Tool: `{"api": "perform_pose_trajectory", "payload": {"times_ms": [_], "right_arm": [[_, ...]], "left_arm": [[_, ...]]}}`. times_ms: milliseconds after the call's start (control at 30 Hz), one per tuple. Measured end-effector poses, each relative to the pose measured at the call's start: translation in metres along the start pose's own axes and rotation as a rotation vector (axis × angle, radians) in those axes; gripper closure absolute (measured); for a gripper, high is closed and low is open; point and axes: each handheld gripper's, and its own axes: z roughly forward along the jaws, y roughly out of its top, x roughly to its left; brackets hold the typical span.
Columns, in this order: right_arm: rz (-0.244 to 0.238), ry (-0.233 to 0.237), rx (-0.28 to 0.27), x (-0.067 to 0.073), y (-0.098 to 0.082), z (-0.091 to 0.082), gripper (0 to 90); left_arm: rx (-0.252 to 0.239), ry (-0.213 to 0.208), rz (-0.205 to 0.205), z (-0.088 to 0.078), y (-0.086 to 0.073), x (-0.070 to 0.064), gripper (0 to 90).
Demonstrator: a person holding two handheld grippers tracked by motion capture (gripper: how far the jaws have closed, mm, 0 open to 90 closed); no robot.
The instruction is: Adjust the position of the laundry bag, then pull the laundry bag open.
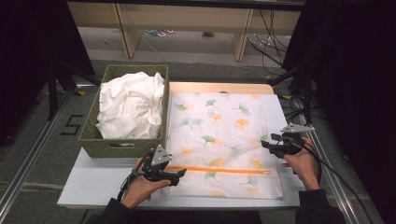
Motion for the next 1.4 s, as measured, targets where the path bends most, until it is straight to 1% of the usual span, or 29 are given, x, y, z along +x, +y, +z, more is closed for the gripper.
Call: {"api": "perform_pose_trajectory", "payload": {"times_ms": [33, 100, 167, 300, 333, 367, 400, 433, 500, 533, 567, 600, 633, 667, 700, 767, 833, 900, 933, 967, 1000, 1033, 1067, 1100, 1133, 1200, 1233, 1367, 1400], "right_arm": [[-0.016, -0.002, 0.013, 0.001, 0.0, -0.004, 39.5], [0.003, -0.007, 0.01, 0.005, -0.004, -0.009, 36.8], [0.003, 0.023, 0.012, 0.004, -0.008, -0.012, 36.3], [0.021, 0.018, 0.002, 0.007, -0.019, -0.021, 34.9], [0.037, -0.003, 0.003, 0.011, -0.021, -0.024, 34.9], [0.029, -0.016, -0.009, 0.012, -0.024, -0.025, 34.9], [0.018, 0.01, -0.002, 0.012, -0.027, -0.027, 34.8], [-0.008, 0.005, 0.002, 0.013, -0.03, -0.029, 34.2], [0.03, 0.014, 0.009, 0.017, -0.036, -0.034, 34.0], [0.04, -0.009, -0.003, 0.019, -0.039, -0.035, 34.0], [0.017, -0.013, 0.005, 0.019, -0.042, -0.038, 34.7], [0.037, 0.0, 0.004, 0.021, -0.044, -0.039, 35.6], [0.036, 0.01, 0.009, 0.022, -0.046, -0.04, 35.6], [0.017, 0.026, 0.024, 0.02, -0.047, -0.04, 35.6], [-0.001, 0.007, 0.013, 0.019, -0.048, -0.041, 35.6], [0.02, 0.017, 0.015, 0.02, -0.051, -0.043, 35.6], [0.018, -0.002, 0.014, 0.022, -0.052, -0.045, 35.6], [0.037, 0.025, 0.015, 0.023, -0.054, -0.046, 35.6], [0.017, 0.015, 0.013, 0.023, -0.054, -0.047, 35.6], [0.035, 0.03, 0.01, 0.024, -0.056, -0.048, 35.8], [0.015, 0.046, 0.013, 0.022, -0.056, -0.048, 35.9], [0.023, -0.016, 0.0, 0.024, -0.058, -0.051, 36.3], [0.022, -0.041, 0.008, 0.024, -0.059, -0.054, 36.7], [0.05, -0.037, 0.0, 0.026, -0.06, -0.054, 37.5], [0.021, -0.048, 0.005, 0.024, -0.062, -0.056, 38.7], [0.049, -0.035, 0.003, 0.025, -0.064, -0.058, 40.4], [0.07, -0.026, 0.0, 0.026, -0.065, -0.058, 42.1], [0.091, -0.022, 0.018, 0.026, -0.069, -0.059, 45.1], [0.094, -0.002, 0.029, 0.025, -0.069, -0.058, 45.4]], "left_arm": [[0.002, 0.002, 0.007, 0.002, 0.0, -0.001, 22.2], [0.009, -0.002, 0.017, 0.006, 0.0, -0.003, 20.1], [0.012, -0.014, 0.012, 0.01, 0.001, -0.005, 19.7], [-0.014, -0.035, 0.022, 0.015, 0.003, -0.01, 17.6], [-0.009, -0.032, 0.025, 0.015, 0.003, -0.01, 17.5], [-0.004, -0.04, 0.029, 0.016, 0.004, -0.011, 17.3], [-0.012, -0.032, 0.024, 0.017, 0.003, -0.012, 17.2], [-0.009, -0.037, 0.031, 0.018, 0.003, -0.012, 17.2], [-0.003, -0.039, 0.035, 0.019, 0.004, -0.013, 17.2], [-0.01, -0.049, 0.038, 0.021, 0.004, -0.014, 17.2], [-0.005, -0.046, 0.039, 0.022, 0.005, -0.014, 17.2], [-0.007, -0.056, 0.039, 0.024, 0.005, -0.014, 17.2], [-0.007, -0.041, 0.046, 0.025, 0.005, -0.014, 17.2], [-0.015, -0.053, 0.042, 0.027, 0.006, -0.015, 17.2], [-0.005, -0.057, 0.044, 0.027, 0.006, -0.015, 17.2], [-0.004, -0.054, 0.053, 0.03, 0.008, -0.017, 17.2], [-0.011, -0.059, 0.061, 0.033, 0.009, -0.02, 17.2], [-0.009, -0.062, 0.07, 0.036, 0.01, -0.023, 17.2], [0.0, -0.072, 0.077, 0.037, 0.011, -0.024, 17.2], [-0.003, -0.068, 0.085, 0.038, 0.011, -0.025, 17.2], [-0.008, -0.07, 0.085, 0.04, 0.011, -0.026, 17.2], [-0.013, -0.07, 0.085, 0.042, 0.011, -0.028, 17.3], [-0.01, -0.081, 0.097, 0.043, 0.012, -0.028, 17.3], [-0.011, -0.072, 0.114, 0.044, 0.013, -0.029, 17.5], [-0.016, -0.066, 0.112, 0.046, 0.013, -0.029, 17.6], [-0.013, -0.075, 0.087, 0.049, 0.015, -0.03, 17.6], [-0.009, -0.082, 0.086, 0.051, 0.016, -0.03, 17.6], [-0.015, -0.09, 0.085, 0.058, 0.019, -0.034, 17.6], [-0.013, -0.097, 0.094, 0.06, 0.02, -0.034, 17.6]]}}
